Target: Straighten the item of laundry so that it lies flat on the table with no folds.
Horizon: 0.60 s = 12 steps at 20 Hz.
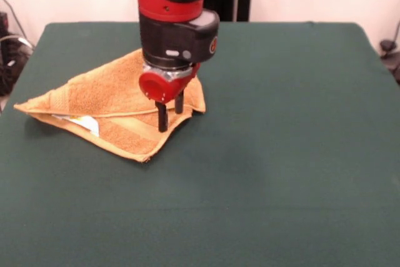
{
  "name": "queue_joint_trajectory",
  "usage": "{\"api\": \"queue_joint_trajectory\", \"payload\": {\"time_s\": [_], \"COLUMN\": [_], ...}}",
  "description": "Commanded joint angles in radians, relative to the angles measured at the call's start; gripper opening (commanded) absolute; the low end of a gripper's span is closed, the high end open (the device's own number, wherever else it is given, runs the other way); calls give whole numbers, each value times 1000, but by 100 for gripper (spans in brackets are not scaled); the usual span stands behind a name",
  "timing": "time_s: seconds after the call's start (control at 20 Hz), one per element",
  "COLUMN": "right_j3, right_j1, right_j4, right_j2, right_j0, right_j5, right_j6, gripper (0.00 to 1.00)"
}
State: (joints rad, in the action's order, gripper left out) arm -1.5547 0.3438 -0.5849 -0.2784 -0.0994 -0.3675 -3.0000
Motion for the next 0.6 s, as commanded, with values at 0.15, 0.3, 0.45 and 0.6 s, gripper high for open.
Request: {"api": "queue_joint_trajectory", "payload": {"time_s": [0.15, 0.3, 0.45, 0.6], "right_j3": [64, 102, 150, 170], "right_j1": [72, 87, 112, 148], "right_j4": [207, 306, 431, 542], "right_j2": [172, 228, 299, 395], "right_j0": [-125, -173, -247, -318], "right_j5": [-88, -115, -165, -197], "right_j6": [261, 389, 490, 596], "gripper": [100, 100, 100, 100]}}
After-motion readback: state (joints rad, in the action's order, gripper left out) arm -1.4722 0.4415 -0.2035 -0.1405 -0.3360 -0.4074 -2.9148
